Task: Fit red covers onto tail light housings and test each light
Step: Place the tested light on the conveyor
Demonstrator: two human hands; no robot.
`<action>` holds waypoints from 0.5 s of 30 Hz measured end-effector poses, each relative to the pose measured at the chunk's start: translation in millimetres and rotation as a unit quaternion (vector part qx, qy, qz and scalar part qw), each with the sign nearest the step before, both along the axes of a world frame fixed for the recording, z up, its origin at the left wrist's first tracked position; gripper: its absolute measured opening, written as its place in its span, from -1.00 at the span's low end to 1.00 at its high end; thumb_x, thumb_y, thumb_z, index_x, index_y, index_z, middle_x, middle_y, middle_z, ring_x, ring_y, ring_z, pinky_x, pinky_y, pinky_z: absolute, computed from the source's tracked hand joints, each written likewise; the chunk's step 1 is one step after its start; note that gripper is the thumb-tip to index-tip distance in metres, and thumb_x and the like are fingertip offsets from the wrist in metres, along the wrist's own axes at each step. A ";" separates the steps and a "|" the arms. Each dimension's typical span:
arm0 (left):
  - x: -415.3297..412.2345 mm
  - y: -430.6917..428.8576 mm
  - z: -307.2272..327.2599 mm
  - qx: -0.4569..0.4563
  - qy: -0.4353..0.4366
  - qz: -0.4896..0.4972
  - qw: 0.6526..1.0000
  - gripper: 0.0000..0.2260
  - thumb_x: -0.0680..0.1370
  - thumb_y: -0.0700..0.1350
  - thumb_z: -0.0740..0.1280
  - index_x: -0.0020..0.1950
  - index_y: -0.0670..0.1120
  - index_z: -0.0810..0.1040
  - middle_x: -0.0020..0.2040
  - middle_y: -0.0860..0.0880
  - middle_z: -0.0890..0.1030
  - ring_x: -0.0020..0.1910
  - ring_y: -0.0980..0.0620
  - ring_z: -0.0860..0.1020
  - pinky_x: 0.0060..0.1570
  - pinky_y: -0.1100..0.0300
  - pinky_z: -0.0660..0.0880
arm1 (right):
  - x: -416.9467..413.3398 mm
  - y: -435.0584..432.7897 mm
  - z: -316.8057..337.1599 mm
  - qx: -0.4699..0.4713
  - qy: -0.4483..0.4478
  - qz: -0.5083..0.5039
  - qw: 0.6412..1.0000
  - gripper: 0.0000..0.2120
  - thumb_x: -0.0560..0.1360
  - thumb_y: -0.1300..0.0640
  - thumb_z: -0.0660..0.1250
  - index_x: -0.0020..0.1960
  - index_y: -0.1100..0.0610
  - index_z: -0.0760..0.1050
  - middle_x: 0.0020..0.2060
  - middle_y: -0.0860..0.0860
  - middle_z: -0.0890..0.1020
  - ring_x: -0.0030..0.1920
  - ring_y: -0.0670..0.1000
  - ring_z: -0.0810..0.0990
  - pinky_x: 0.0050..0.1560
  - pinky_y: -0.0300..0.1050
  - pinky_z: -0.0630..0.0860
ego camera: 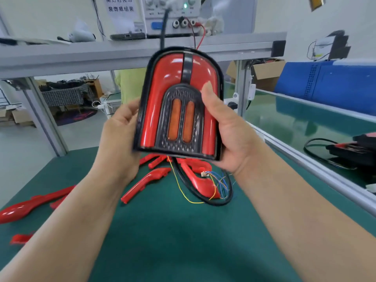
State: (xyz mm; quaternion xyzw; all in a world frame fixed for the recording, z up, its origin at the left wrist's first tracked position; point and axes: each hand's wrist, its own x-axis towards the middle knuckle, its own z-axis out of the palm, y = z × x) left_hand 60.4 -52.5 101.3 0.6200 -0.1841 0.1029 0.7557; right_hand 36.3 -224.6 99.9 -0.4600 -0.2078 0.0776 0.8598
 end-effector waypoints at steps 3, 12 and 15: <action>-0.1 -8.4 -5.8 -0.031 0.032 -0.039 0.998 -0.75 0.70 -0.11 0.11 0.10 -0.08 0.58 -0.09 0.02 0.67 -0.13 0.11 0.58 -0.11 0.21 0.55 | -1.3 -8.1 23.4 -0.017 0.011 -0.078 0.997 -0.54 0.54 -0.16 0.32 0.18 0.20 0.62 0.12 0.18 0.68 0.12 0.20 0.67 0.16 0.23 0.59; -18.2 -76.9 16.8 -0.087 0.093 -0.188 0.974 -0.54 0.68 0.13 0.05 -0.04 -0.05 0.69 0.05 -0.06 0.70 -0.01 -0.05 0.66 0.04 -0.15 0.58 | -37.3 -53.0 40.0 -0.085 0.065 -0.302 0.947 -0.38 0.46 -0.29 0.34 0.28 0.19 0.55 0.08 0.16 0.70 0.08 0.21 0.69 0.18 0.28 0.57; -27.8 -116.4 20.0 -0.068 0.108 -0.203 0.971 -0.60 0.68 0.10 0.08 0.09 -0.08 0.64 -0.02 -0.09 0.71 -0.15 -0.02 0.66 -0.15 -0.01 0.62 | -57.1 -87.4 48.0 -0.075 0.074 -0.386 0.917 -0.39 0.50 -0.37 0.22 0.19 0.14 0.57 -0.01 0.12 0.73 -0.02 0.18 0.72 0.09 0.29 0.61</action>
